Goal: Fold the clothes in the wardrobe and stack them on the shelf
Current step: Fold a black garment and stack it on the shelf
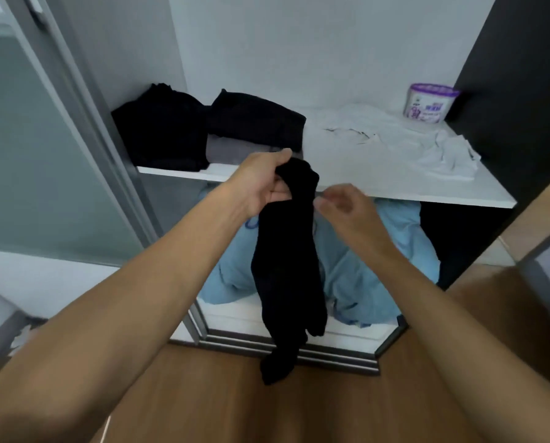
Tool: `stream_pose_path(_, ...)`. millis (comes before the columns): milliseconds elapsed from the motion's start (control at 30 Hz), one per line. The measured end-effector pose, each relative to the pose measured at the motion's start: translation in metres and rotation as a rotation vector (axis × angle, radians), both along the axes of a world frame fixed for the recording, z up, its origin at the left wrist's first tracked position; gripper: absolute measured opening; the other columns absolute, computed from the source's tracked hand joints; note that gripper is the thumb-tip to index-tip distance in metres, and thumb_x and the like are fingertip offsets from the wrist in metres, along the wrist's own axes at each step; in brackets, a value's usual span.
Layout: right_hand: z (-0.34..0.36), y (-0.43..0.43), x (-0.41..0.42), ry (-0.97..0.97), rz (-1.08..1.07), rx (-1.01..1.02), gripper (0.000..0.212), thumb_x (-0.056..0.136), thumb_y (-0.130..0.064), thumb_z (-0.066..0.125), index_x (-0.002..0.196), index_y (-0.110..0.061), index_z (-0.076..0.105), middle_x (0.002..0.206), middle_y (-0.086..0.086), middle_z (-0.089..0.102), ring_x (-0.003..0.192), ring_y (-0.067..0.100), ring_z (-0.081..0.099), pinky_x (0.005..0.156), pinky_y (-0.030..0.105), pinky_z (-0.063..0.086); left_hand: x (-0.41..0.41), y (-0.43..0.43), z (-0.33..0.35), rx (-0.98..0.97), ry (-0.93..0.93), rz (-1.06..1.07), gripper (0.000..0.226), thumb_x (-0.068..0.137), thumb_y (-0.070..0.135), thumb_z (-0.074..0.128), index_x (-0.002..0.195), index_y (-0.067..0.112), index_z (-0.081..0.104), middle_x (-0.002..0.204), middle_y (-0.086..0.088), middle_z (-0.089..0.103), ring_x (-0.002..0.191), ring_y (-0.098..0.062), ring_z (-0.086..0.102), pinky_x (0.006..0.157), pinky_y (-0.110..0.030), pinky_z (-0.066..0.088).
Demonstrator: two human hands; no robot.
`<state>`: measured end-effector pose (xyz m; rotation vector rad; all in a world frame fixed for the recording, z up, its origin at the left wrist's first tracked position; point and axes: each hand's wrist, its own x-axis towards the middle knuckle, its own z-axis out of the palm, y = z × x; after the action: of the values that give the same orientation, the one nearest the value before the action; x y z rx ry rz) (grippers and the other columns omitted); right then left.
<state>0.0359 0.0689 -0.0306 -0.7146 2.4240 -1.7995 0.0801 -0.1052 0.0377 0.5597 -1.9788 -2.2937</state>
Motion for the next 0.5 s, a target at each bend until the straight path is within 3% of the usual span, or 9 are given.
stream_pose_path(67, -0.021, -0.009, 0.013, -0.039, 0.083, 0.189, 0.044, 0.075, -0.051, 0.069, 0.101, -0.017, 0.061, 0.096, 0.002, 0.069, 0.091, 0.019, 0.067, 0.079, 0.035, 0.054, -0.002, 0.014, -0.011, 0.042, -0.012, -0.028, 0.036, 0.104, 0.032, 0.048, 0.117, 0.002, 0.064, 0.105, -0.016, 0.073, 0.089, -0.026, 0.073, 0.069, -0.031, 0.060)
stream_pose_path(133, -0.033, -0.016, 0.014, 0.044, 0.020, 0.342, 0.030, 0.088, -0.038, 0.064, 0.103, -0.012, 0.060, 0.098, 0.008, 0.068, 0.094, 0.026, 0.066, 0.080, 0.041, 0.052, -0.004, 0.022, -0.016, 0.073, 0.008, -0.042, 0.039, 0.103, 0.033, 0.050, 0.119, 0.000, 0.063, 0.109, -0.018, 0.073, 0.094, -0.029, 0.074, 0.069, -0.032, 0.060)
stream_pose_path(200, -0.034, -0.017, 0.011, 0.084, -0.066, 0.348, 0.015, 0.096, -0.026, 0.055, 0.086, -0.015, 0.056, 0.084, 0.004, 0.064, 0.081, 0.023, 0.063, 0.072, 0.037, 0.048, -0.005, 0.020, -0.016, 0.068, 0.049, -0.009, 0.036, 0.102, 0.033, 0.053, 0.115, 0.001, 0.064, 0.104, -0.018, 0.075, 0.089, -0.028, 0.075, 0.067, -0.033, 0.061)
stream_pose_path(267, -0.028, -0.012, 0.009, 0.023, -0.075, 0.202, 0.023, 0.095, -0.019, 0.057, 0.072, -0.017, 0.054, 0.067, -0.007, 0.056, 0.062, 0.008, 0.054, 0.062, 0.030, 0.041, -0.002, 0.004, -0.019, -0.086, 0.052, 0.026, 0.034, 0.102, 0.033, 0.053, 0.106, 0.002, 0.066, 0.091, -0.015, 0.077, 0.081, -0.027, 0.076, 0.064, -0.032, 0.060)
stream_pose_path(333, -0.011, -0.005, 0.006, -0.045, -0.094, 0.057, 0.017, 0.090, -0.013, 0.061, 0.074, -0.011, 0.067, 0.066, -0.009, 0.059, 0.058, 0.001, 0.052, 0.059, 0.026, 0.043, 0.011, -0.017, -0.027, -0.366, -0.038, -0.054, 0.040, 0.099, 0.039, 0.056, 0.097, 0.001, 0.069, 0.079, -0.012, 0.077, 0.075, -0.024, 0.076, 0.065, -0.030, 0.059)
stream_pose_path(433, 0.014, -0.004, 0.004, -0.146, -0.101, 0.010, 0.018, 0.083, -0.014, 0.058, 0.085, -0.005, 0.074, 0.073, 0.001, 0.069, 0.066, 0.008, 0.064, 0.063, 0.024, 0.049, 0.029, -0.032, -0.053, -0.596, -0.150, -0.202, 0.038, 0.084, 0.049, 0.073, 0.080, 0.013, 0.064, 0.072, -0.002, 0.072, 0.071, -0.016, 0.073, 0.062, -0.026, 0.058)
stream_pose_path(500, 0.022, -0.013, 0.007, -0.153, -0.053, 0.143, 0.020, 0.085, -0.015, 0.058, 0.087, 0.001, 0.070, 0.072, 0.007, 0.065, 0.065, 0.016, 0.063, 0.061, 0.029, 0.046, 0.029, -0.025, -0.070, -0.620, -0.024, -0.188, 0.036, 0.074, 0.043, 0.083, 0.087, 0.022, 0.056, 0.082, 0.002, 0.063, 0.073, -0.010, 0.064, 0.065, -0.025, 0.055)
